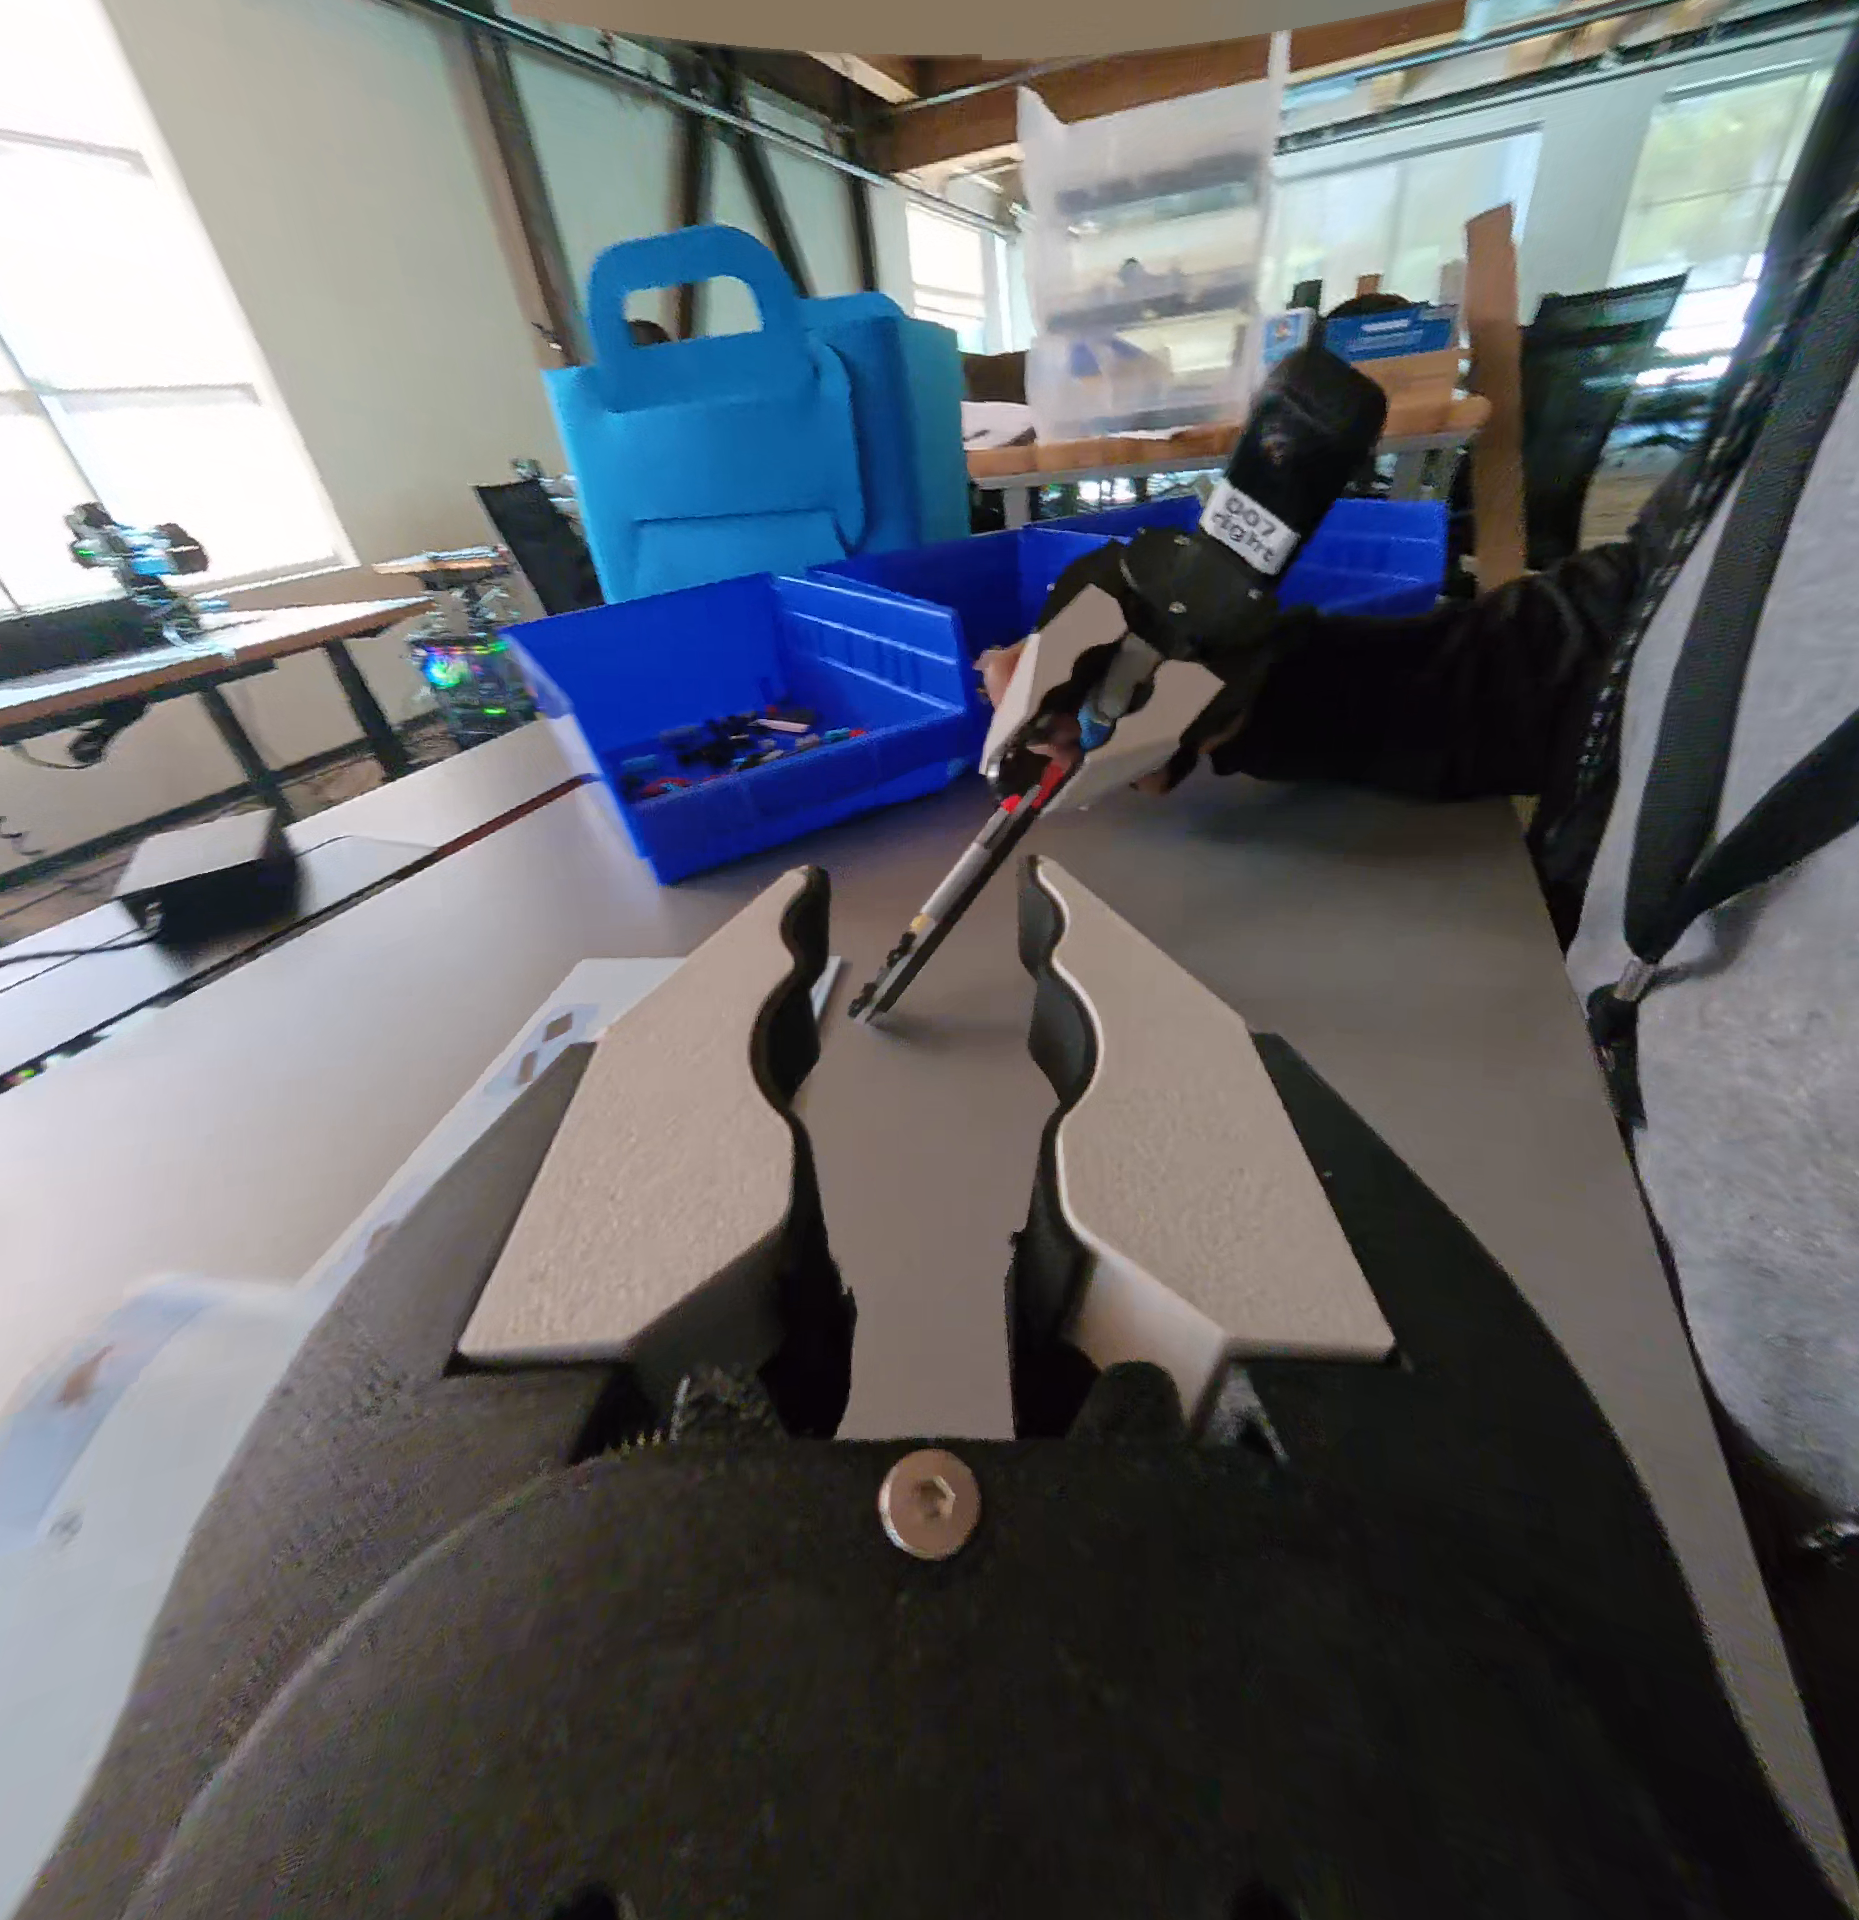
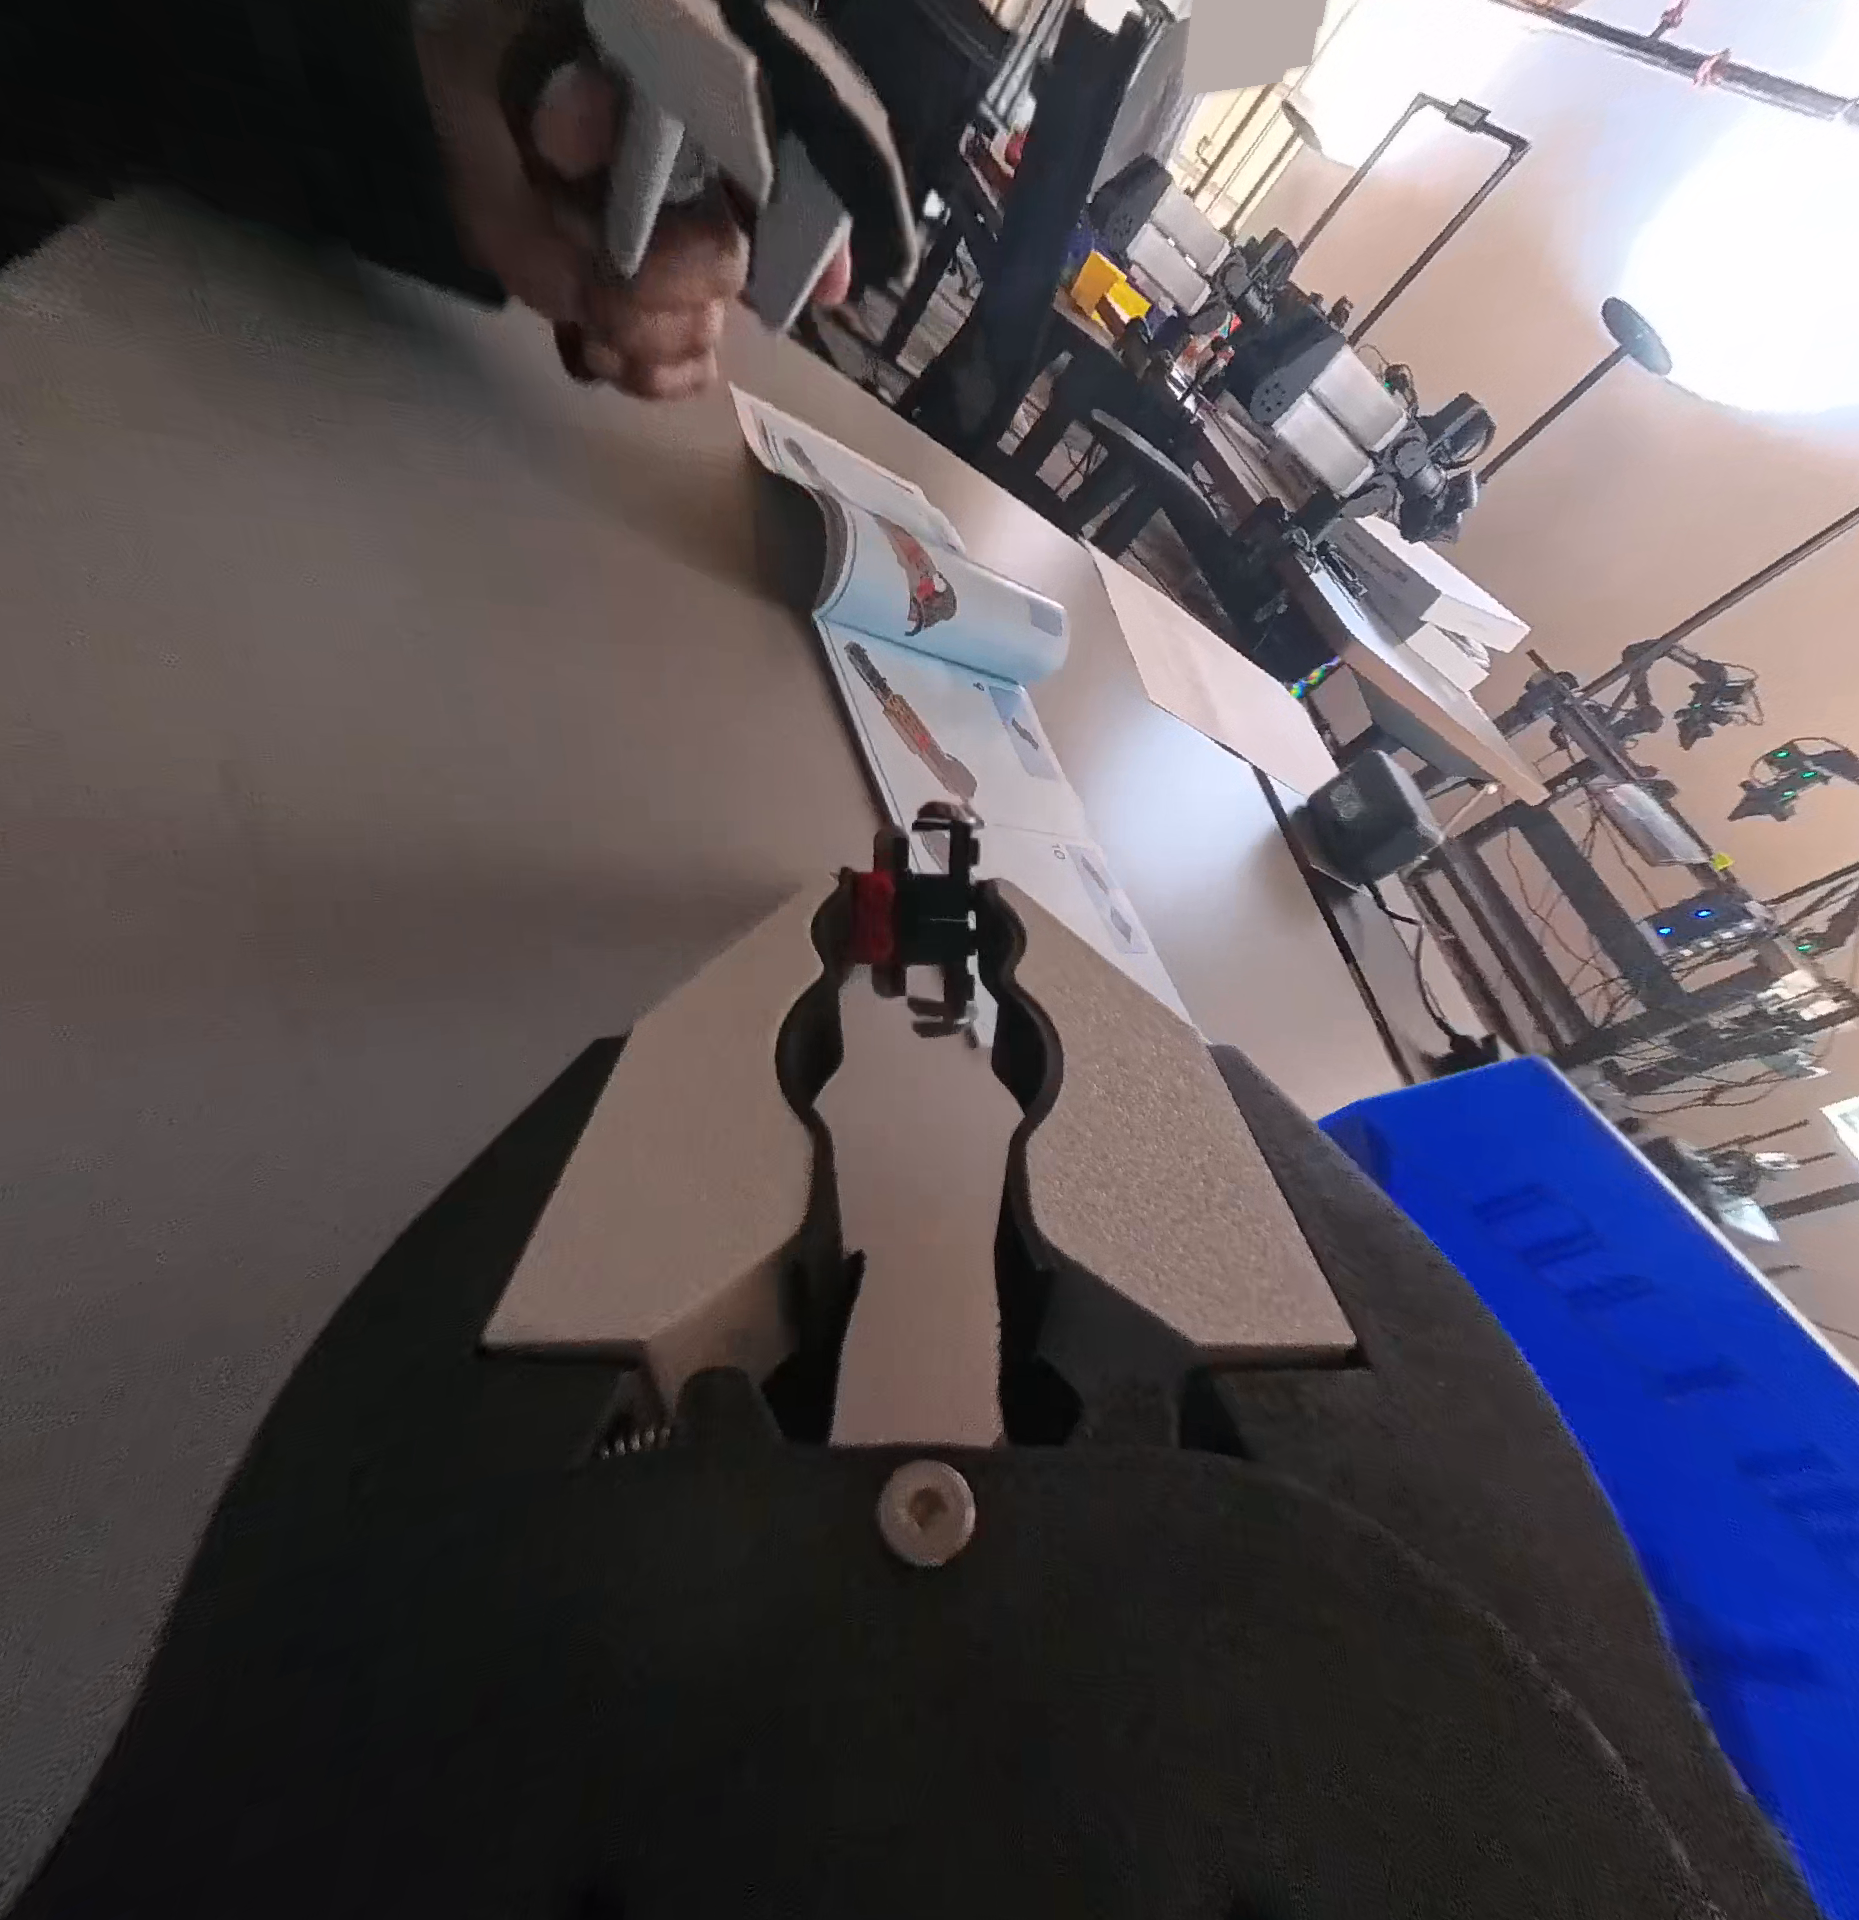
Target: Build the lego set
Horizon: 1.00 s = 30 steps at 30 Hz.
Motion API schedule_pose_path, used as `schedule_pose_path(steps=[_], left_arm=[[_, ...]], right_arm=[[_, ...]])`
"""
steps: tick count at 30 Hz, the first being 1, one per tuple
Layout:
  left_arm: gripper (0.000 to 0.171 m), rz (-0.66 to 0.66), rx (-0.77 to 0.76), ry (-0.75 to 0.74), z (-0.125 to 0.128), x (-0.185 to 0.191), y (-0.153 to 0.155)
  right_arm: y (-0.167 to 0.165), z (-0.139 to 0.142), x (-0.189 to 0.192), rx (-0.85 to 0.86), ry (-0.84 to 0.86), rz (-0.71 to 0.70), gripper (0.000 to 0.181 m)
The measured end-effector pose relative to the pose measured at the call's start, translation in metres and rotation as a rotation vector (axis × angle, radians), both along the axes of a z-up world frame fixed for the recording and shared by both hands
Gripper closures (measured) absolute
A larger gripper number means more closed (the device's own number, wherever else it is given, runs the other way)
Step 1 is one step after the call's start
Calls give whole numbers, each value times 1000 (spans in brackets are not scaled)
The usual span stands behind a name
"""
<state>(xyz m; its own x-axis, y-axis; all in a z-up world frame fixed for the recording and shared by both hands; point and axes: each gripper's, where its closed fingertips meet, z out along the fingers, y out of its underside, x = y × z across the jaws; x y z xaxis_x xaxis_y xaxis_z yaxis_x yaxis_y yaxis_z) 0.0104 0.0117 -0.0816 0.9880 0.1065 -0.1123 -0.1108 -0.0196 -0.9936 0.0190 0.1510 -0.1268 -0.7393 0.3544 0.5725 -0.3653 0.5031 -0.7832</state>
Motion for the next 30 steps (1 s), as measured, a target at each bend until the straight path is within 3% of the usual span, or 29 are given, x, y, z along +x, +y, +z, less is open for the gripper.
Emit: schedule_pose_path(steps=[6,12,19,30], left_arm=[[136,108,65,-15,3,-17,-36],[135,148,94,-58,4,-28,-45],[136,175,86,-84,0,-34,-50],[135,193,100,-117,0,-40,-56]], right_arm=[[-15,-26,6,260,150,13,154],[-23,-45,18,430,217,73,150],[-16,-59,24,456,96,100,131],[-5,-58,37,396,-76,81,119]])
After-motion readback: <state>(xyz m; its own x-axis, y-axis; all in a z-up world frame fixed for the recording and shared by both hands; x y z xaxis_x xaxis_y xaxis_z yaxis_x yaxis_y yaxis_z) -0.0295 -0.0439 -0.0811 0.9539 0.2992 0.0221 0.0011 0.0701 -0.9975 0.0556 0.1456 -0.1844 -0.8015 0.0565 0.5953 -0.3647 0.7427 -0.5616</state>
